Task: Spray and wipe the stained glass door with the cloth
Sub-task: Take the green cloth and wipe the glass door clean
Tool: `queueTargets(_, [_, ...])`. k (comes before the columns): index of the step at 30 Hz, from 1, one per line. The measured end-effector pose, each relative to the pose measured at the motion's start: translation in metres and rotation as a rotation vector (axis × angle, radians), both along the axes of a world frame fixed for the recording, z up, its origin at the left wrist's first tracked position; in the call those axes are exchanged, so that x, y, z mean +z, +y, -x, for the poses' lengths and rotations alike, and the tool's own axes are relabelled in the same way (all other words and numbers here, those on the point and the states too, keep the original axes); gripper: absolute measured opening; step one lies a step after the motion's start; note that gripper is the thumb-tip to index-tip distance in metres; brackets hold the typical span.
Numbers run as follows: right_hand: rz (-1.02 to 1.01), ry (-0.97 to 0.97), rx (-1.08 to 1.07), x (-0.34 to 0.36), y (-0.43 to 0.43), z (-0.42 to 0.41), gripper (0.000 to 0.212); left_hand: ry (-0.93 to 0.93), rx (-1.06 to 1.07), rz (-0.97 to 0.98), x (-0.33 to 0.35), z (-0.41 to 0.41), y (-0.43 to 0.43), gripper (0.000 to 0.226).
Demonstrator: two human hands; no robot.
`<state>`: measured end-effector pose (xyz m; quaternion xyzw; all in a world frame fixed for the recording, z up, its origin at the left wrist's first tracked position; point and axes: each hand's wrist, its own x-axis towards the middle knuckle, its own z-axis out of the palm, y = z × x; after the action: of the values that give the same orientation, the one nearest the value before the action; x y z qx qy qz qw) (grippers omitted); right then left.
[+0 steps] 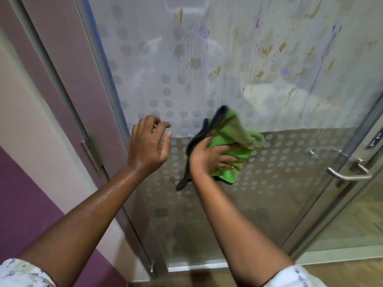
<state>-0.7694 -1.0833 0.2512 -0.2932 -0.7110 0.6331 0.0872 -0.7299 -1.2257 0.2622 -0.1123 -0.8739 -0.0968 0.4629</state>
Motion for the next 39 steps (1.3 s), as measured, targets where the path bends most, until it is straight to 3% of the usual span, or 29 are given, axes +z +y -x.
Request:
queueTargets(5, [-0.303, 0.026, 0.290, -0.050, -0.074, -0.028, 0.082, 0.028, 0.103, 0.024, -0.003, 0.001, -0.002, 0.036])
queueTargets(8, [-0.285, 0.004, 0.327, -0.049, -0.067, -0.023, 0.084, 0.006, 0.138, 0.103, -0.015, 0.003, -0.002, 0.052])
queueTargets(14, [-0.016, 0.097, 0.208, -0.017, -0.020, -0.004, 0.086, 0.002, 0.205, 0.270, -0.028, 0.014, 0.022, 0.068])
queueTargets(19, [0.062, 0.142, 0.104, -0.005, 0.048, 0.017, 0.085, -0.003, 0.199, 0.360, -0.036, 0.023, 0.051, 0.073])
queueTargets(27, [0.001, 0.124, -0.005, -0.003, 0.177, 0.058, 0.074, -0.022, 0.273, 0.378, -0.046, 0.031, 0.071, 0.080])
queueTargets(39, [-0.269, 0.230, -0.121, -0.007, 0.332, 0.086, 0.075, -0.114, 0.341, 0.341, -0.043, 0.011, 0.092, 0.083])
